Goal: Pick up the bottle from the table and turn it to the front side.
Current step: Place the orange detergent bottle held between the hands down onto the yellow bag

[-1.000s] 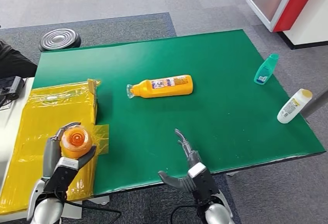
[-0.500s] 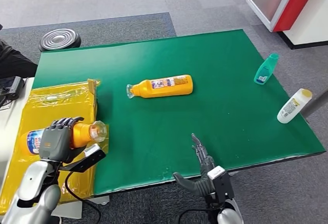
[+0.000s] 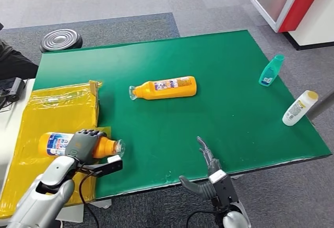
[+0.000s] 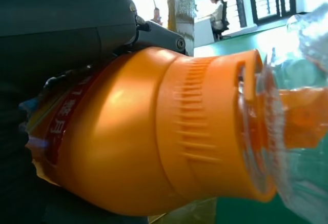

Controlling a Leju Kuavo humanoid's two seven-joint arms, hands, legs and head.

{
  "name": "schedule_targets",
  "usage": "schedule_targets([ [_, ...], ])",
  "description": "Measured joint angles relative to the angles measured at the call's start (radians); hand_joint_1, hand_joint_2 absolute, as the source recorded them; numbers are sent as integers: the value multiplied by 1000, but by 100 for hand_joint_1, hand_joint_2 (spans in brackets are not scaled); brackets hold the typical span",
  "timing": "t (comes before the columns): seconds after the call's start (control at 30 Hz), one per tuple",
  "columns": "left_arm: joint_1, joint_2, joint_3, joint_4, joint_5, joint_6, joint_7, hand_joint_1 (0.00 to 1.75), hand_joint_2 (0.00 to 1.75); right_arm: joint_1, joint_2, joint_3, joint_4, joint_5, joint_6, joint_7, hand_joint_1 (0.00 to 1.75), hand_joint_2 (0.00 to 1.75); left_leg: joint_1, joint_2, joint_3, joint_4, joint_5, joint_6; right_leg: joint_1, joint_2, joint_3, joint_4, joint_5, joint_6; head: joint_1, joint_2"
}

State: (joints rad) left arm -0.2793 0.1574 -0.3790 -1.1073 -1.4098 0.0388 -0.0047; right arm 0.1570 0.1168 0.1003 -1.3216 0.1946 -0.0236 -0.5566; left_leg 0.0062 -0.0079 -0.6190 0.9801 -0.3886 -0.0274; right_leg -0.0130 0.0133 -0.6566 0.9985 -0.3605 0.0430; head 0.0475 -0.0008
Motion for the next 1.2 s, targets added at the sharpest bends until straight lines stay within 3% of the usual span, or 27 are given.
schedule_targets([
  [0.03, -8, -1, 1, 9, 48, -17, -17, 152, 175, 0, 1, -2, 2, -1, 0, 0, 0, 175, 0, 0, 0, 0, 0, 0, 0, 0, 1, 0, 0, 0, 0, 0],
  [0.17, -37, -2, 17, 31, 211, -62, -75, 39, 175, 2, 1, -12, 7, -8, 1, -1, 0, 175, 0, 0, 5, 0, -1, 2, -1, 0, 6, 0, -2, 1, 0, 0],
  [0.23, -40, -3, 23, 38, 256, -79, -87, 14, 175, 2, 1, -15, 8, -9, 1, -1, 0, 175, 0, 0, 7, 0, -2, 2, -1, 0, 8, 0, -2, 1, 0, 0],
  [0.3, -40, -6, 33, 43, 317, -89, -91, 0, 175, 2, 1, -17, 9, -12, 1, -1, 0, 175, 0, 0, 8, 0, -2, 2, -1, 0, 9, 0, -2, 1, 0, 0],
  [0.43, -35, -16, 60, 49, 413, -76, -83, 0, 175, 4, 1, -22, 10, -16, 1, -2, 0, 175, -1, 0, 11, 0, -3, 2, -1, 0, 13, 0, -2, 1, 0, 0],
  [0.57, -19, -26, 97, 46, 535, -74, -113, 0, 0, 6, 1, -25, 10, -17, 0, -3, 0, 175, -1, 0, 14, -1, -4, 1, -2, 0, 16, 0, -4, 2, 0, 0],
  [0.7, 27, -27, 178, 9, 871, -183, -248, 0, 0, 10, 1, -28, 15, -31, 7, -13, 0, 175, -4, -4, 28, -4, -11, 5, -4, -4, 31, 0, -15, 3, 0, 0],
  [0.77, 110, -34, 215, -31, 1025, -242, -330, 0, 0, 11, 1, -28, 20, -41, 9, -25, 0, 175, -5, -5, 36, -5, -13, 3, -5, -3, 36, 0, -19, 1, 0, 0],
  [0.9, 279, -68, 266, -132, 1179, -288, -431, 0, 175, 23, 1, -31, 23, -52, 10, -37, 0, 175, -5, -1, 31, -5, -12, 4, -6, 0, 30, -1, -14, 5, 0, 0],
  [0.97, 333, -86, 293, -174, 1306, -370, -500, 0, 175, 27, 1, -32, 23, -56, 17, -41, 0, 175, -6, -1, 29, -5, -12, 5, -6, 0, 27, -1, -15, 5, 0, 0],
  [1.07, 394, -128, 349, -248, 1529, -602, -633, 0, 175, 38, 1, -32, 19, -62, 42, -47, 0, 175, -6, -1, 25, -5, -12, 4, -6, -1, 24, -1, -15, 6, 0, 0],
  [1.13, 418, -167, 391, -303, 1589, -728, -661, 0, 175, 44, 0, -33, 12, -67, 58, -47, 0, 175, -6, -1, 24, -5, -12, 5, -6, -1, 23, -1, -15, 6, 0, 0],
  [1.2, 431, -205, 424, -349, 1573, -773, -661, 0, 175, 46, 0, -33, 3, -69, 68, -43, 0, 175, -6, -1, 23, -5, -13, 5, -6, -1, 23, -1, -15, 6, 0, 0],
])
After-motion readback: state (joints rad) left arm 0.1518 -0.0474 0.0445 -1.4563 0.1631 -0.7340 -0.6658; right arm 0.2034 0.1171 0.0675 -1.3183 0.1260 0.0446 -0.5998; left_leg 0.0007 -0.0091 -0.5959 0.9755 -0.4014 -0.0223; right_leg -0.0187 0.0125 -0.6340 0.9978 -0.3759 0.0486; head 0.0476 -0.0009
